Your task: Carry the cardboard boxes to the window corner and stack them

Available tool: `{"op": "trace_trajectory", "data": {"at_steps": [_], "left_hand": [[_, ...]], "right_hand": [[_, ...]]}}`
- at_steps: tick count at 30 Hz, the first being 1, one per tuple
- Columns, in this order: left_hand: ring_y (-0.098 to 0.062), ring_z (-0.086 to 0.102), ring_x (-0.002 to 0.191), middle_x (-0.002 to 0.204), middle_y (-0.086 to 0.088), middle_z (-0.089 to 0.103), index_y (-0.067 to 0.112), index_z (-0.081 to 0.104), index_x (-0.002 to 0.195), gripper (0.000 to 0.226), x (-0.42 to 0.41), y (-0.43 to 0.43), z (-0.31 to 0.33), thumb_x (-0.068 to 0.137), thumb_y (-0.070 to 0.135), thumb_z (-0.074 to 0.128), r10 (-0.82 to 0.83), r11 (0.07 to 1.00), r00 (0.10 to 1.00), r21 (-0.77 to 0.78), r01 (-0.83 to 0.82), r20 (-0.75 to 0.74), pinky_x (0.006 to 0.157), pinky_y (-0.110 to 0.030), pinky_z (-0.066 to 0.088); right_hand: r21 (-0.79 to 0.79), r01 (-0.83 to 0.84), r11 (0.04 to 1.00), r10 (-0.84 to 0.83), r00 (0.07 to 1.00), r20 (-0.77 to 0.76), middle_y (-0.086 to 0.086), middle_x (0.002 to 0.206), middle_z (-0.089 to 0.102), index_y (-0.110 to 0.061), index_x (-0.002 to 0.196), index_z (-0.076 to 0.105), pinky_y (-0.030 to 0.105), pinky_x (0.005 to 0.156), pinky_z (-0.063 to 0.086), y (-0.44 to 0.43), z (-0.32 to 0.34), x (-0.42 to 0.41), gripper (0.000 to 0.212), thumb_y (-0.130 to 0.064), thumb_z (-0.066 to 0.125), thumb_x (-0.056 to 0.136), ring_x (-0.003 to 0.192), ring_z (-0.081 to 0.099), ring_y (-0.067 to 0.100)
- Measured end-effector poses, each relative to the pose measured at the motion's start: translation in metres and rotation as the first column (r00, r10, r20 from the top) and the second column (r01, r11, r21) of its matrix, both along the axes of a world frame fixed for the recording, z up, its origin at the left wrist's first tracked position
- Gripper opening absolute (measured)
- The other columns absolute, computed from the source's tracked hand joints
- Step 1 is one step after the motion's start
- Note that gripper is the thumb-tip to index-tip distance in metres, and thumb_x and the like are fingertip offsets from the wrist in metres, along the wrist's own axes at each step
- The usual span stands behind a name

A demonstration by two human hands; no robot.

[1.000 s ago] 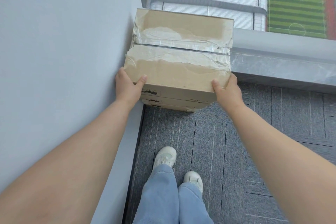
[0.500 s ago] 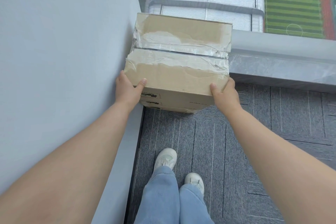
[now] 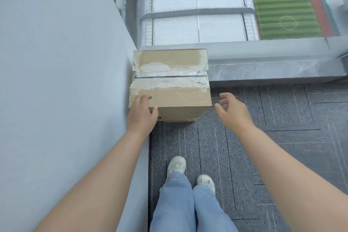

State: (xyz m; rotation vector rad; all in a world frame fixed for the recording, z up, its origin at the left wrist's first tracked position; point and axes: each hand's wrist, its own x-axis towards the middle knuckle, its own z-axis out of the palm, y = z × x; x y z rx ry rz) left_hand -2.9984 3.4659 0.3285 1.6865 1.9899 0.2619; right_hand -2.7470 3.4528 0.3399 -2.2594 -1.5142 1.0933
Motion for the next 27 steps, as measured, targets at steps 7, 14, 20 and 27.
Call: {"op": "trace_trajectory", "data": {"at_steps": [7, 14, 20, 27], "left_hand": [[-0.021, 0.053, 0.11, 0.116, -0.002, 0.059, 0.014, 0.058, 0.117, 0.028, 0.087, -0.005, 0.112, 0.092, 0.021, 0.05, -0.499, 0.855, 0.863, 0.121, 0.505, -0.075, 0.08, -0.034, 0.045], [-0.018, 0.047, 0.118, 0.128, 0.004, 0.052, 0.021, 0.047, 0.128, 0.035, 0.226, -0.024, 0.203, 0.096, 0.033, 0.041, -0.823, 0.527, 0.542, 0.127, 0.84, -0.17, 0.087, -0.033, 0.042], [-0.019, 0.044, 0.122, 0.13, 0.003, 0.051, 0.023, 0.046, 0.129, 0.037, 0.343, -0.108, 0.242, 0.094, 0.033, 0.043, -0.957, 0.198, 0.226, 0.158, 0.967, -0.181, 0.091, -0.034, 0.042], [-0.019, 0.045, 0.122, 0.129, 0.002, 0.052, 0.021, 0.047, 0.132, 0.04, 0.451, -0.286, 0.252, 0.094, 0.034, 0.043, -0.946, -0.308, -0.277, 0.201, 0.93, -0.168, 0.088, -0.032, 0.043]], "right_hand": [[0.053, -0.013, 0.998, 0.007, 0.993, 0.114, -0.007, 0.113, 0.062, -0.023, 0.129, 0.048, 0.037, 0.082, 0.05, -0.073, 0.118, 0.046, 0.035, -0.031, 0.046, 0.095, 0.103, 0.058, 0.015], [0.122, 0.295, 0.948, -0.317, 0.912, 0.26, -0.006, 0.119, 0.061, -0.022, 0.131, 0.046, 0.032, 0.077, 0.047, -0.178, 0.193, 0.119, 0.036, -0.032, 0.044, 0.096, 0.106, 0.057, 0.017], [0.205, 0.716, 0.667, -0.743, 0.621, 0.248, -0.006, 0.119, 0.062, -0.025, 0.128, 0.05, 0.028, 0.072, 0.042, -0.323, 0.222, 0.157, 0.034, -0.033, 0.048, 0.094, 0.103, 0.059, 0.019], [0.229, 0.952, 0.205, -0.956, 0.144, 0.256, -0.005, 0.119, 0.064, -0.023, 0.127, 0.051, 0.033, 0.077, 0.048, -0.504, 0.224, 0.158, 0.035, -0.031, 0.05, 0.093, 0.106, 0.06, 0.022]]}}
